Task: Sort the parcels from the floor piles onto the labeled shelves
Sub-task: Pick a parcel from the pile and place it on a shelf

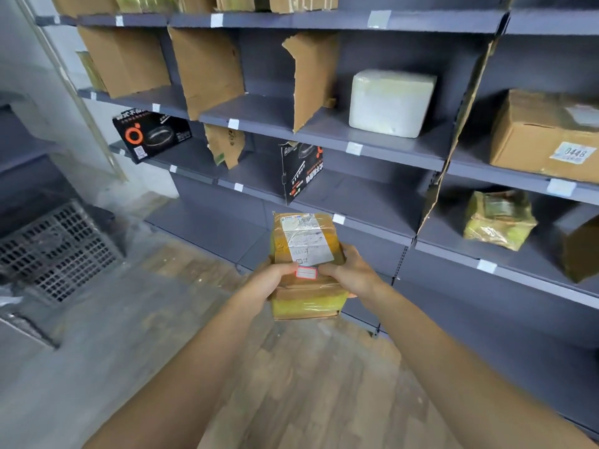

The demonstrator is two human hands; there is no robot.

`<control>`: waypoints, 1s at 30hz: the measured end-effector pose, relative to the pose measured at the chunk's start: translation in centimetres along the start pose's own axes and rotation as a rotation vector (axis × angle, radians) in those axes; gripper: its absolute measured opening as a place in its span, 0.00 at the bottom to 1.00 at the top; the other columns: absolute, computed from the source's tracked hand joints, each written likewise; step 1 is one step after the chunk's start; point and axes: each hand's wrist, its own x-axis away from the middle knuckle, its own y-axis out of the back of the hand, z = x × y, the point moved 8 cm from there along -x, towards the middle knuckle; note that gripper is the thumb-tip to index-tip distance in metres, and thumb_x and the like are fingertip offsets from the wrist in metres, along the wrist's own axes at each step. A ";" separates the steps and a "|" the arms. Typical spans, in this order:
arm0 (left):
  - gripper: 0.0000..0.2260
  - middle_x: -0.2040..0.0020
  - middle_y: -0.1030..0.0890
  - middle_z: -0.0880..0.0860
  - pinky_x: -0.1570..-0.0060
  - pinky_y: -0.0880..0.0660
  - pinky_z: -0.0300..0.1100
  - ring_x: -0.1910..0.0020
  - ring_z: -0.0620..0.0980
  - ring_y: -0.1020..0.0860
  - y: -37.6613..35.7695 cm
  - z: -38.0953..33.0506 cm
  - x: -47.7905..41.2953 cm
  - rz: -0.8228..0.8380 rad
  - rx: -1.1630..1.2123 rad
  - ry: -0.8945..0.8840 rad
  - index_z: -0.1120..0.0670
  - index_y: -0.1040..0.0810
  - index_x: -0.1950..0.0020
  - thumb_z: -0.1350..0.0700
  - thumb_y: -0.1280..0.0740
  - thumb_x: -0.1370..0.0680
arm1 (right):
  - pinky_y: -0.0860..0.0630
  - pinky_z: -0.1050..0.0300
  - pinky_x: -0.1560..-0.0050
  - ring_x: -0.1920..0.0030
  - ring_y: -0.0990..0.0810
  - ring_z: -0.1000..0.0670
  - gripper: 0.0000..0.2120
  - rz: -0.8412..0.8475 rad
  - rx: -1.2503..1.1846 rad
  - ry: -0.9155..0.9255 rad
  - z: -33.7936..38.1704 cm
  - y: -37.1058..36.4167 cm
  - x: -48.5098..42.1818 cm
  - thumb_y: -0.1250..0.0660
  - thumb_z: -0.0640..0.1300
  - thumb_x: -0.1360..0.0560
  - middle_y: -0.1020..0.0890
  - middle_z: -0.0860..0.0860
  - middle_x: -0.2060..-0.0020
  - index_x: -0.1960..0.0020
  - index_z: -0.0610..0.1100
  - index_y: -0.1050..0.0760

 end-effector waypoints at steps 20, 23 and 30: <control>0.17 0.53 0.18 0.47 0.70 0.26 0.34 0.61 0.43 0.19 27.2 -5.1 -16.9 -0.063 0.169 -0.054 0.52 0.28 0.36 0.52 0.29 0.23 | 0.23 0.43 0.39 0.41 0.21 0.47 0.42 0.091 0.060 0.030 17.0 -22.1 -20.1 0.26 0.56 0.41 0.21 0.53 0.39 0.30 0.55 0.36; 0.23 0.47 0.16 0.48 0.60 0.22 0.39 0.54 0.46 0.17 33.7 -5.7 -19.6 -0.053 0.165 -0.062 0.52 0.27 0.34 0.48 0.26 0.25 | 0.24 0.43 0.37 0.39 0.22 0.47 0.39 0.086 0.033 0.027 20.7 -27.1 -22.6 0.24 0.51 0.34 0.22 0.52 0.38 0.28 0.53 0.37; 0.20 0.48 0.15 0.47 0.50 0.21 0.45 0.51 0.47 0.16 45.9 -7.2 -25.3 -0.041 0.174 -0.078 0.49 0.24 0.36 0.48 0.26 0.26 | 0.24 0.47 0.39 0.39 0.22 0.47 0.33 0.071 0.043 0.060 27.2 -36.7 -29.6 0.26 0.46 0.28 0.23 0.52 0.39 0.27 0.53 0.37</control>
